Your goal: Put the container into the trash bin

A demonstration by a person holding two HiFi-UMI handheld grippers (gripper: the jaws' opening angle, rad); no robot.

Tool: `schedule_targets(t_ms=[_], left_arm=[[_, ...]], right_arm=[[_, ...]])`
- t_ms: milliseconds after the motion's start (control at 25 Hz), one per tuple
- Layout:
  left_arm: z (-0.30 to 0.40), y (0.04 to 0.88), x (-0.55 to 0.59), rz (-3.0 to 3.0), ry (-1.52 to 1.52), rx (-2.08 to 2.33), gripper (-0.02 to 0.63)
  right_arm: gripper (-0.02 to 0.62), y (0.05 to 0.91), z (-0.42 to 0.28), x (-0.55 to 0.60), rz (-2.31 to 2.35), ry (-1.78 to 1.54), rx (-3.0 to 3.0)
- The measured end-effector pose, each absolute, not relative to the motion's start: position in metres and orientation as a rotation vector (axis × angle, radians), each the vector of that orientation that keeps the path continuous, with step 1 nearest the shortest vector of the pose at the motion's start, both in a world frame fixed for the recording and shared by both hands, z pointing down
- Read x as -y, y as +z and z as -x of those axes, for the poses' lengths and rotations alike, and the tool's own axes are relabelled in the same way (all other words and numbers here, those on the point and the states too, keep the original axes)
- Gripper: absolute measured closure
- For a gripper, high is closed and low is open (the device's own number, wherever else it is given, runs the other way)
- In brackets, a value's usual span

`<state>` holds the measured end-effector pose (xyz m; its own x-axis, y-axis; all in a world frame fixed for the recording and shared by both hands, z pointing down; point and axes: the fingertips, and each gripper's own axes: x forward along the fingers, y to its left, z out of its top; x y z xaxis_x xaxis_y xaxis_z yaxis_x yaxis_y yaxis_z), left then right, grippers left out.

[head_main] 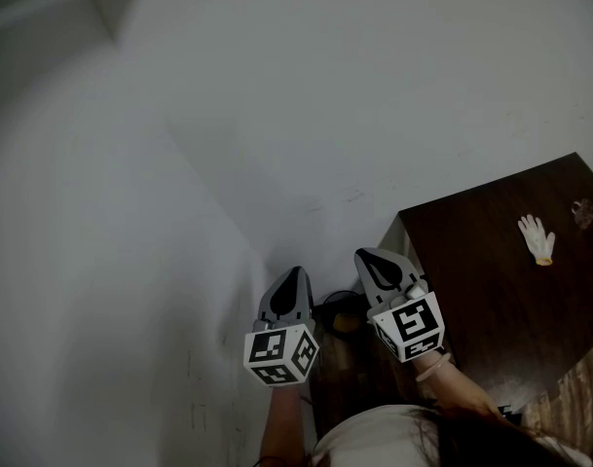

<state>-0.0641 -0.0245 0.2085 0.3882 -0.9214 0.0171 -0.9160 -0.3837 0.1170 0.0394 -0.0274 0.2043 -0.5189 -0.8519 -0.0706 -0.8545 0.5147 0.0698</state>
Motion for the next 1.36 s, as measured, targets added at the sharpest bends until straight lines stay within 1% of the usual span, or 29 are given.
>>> schedule_targets(t_ms=[520,1360], left_arm=[[0.068,0.205,0.016,-2.541,-0.115,1.645,0.586],[0.065,0.228,0.034,-2.506,-0.097,1.594,0.586]], right_arm=[[0.588,0.212,-0.036,0.022,1.574,0.140,-2.718],[0.588,0.229,-0.021,0.037,1.553,0.103,-2.779]])
